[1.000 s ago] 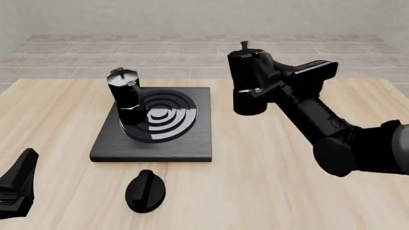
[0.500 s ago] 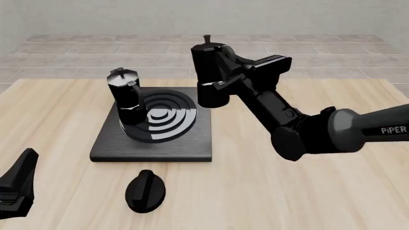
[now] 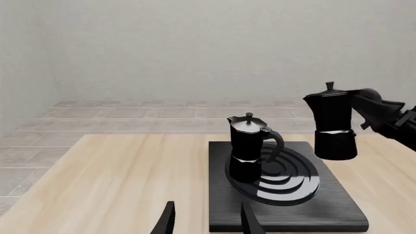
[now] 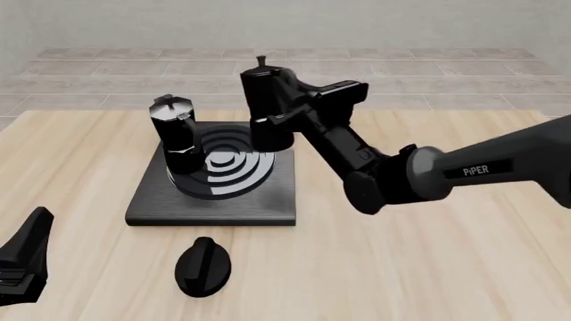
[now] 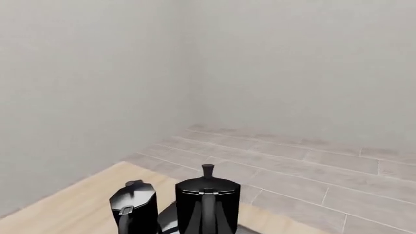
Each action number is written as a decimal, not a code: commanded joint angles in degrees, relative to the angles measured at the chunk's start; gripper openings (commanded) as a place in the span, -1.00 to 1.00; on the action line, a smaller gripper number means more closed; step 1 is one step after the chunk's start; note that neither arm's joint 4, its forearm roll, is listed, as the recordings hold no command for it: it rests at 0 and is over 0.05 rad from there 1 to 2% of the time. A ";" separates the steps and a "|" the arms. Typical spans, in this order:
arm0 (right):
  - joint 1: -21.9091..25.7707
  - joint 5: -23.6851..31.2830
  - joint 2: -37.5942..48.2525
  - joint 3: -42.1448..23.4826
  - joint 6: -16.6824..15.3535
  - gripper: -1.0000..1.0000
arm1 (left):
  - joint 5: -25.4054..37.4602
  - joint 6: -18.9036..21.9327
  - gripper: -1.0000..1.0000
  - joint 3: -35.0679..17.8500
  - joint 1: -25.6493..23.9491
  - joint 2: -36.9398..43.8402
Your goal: Put both moka pots on the stove.
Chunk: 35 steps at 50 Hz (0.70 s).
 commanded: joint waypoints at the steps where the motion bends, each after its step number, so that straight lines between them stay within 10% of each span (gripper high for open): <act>1: 1.46 0.18 1.50 -4.48 1.74 -1.00 | 0.00 0.00 1.00 0.00 0.00 0.00; 35: 3.04 -1.40 8.20 -9.57 4.06 -1.00 | 0.00 0.00 1.00 0.00 0.00 0.00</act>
